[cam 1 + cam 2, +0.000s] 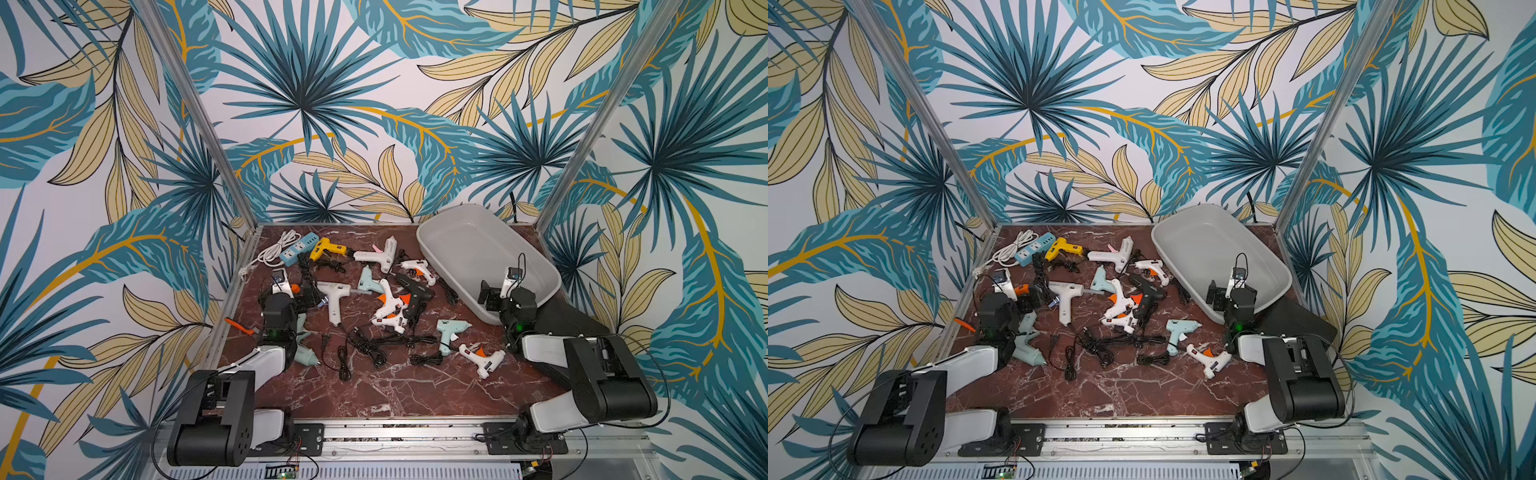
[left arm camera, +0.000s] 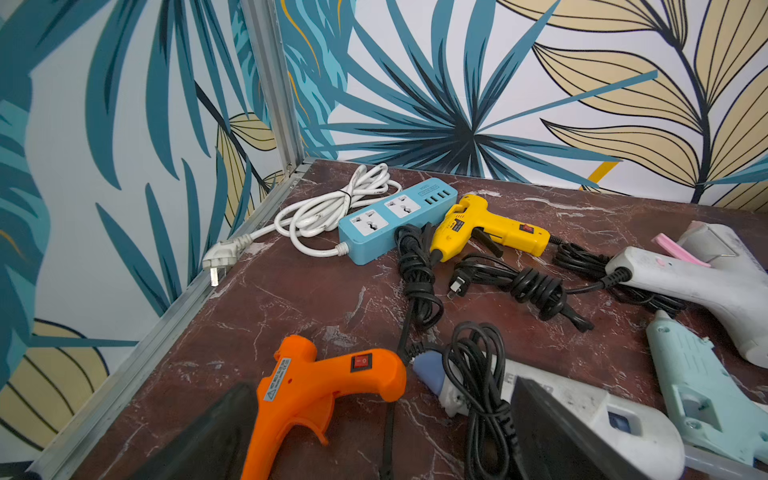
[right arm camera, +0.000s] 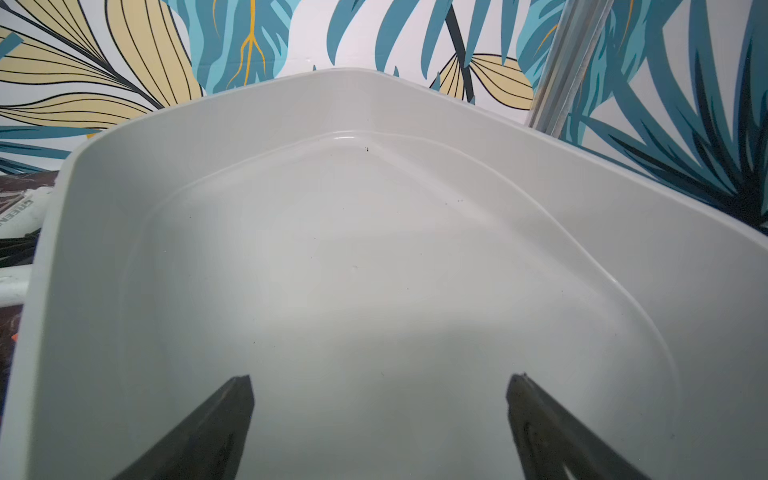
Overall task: Put the hot melt glue gun into the storage box
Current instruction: Pick up the hot melt adhesive gun from the center of the board.
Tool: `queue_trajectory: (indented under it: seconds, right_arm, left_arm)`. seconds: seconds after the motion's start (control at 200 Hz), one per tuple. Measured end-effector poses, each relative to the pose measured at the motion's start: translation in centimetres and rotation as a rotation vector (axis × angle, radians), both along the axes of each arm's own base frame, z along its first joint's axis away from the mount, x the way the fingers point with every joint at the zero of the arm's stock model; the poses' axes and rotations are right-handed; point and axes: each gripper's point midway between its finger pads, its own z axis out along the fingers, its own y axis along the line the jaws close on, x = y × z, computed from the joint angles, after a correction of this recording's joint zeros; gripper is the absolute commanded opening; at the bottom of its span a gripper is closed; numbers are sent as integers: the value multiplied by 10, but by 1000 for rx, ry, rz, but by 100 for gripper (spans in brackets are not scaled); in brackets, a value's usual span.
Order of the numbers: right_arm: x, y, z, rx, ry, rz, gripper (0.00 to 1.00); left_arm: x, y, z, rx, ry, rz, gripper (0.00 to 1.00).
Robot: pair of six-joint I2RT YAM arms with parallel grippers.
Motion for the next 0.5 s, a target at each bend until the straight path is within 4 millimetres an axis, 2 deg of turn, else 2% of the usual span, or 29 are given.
queue_trajectory:
  seconds: [0.501]
  right_arm:
    - [0,0,0,0,0,0,100]
  left_arm:
    - [0,-1,-2,-3,5,-10,100]
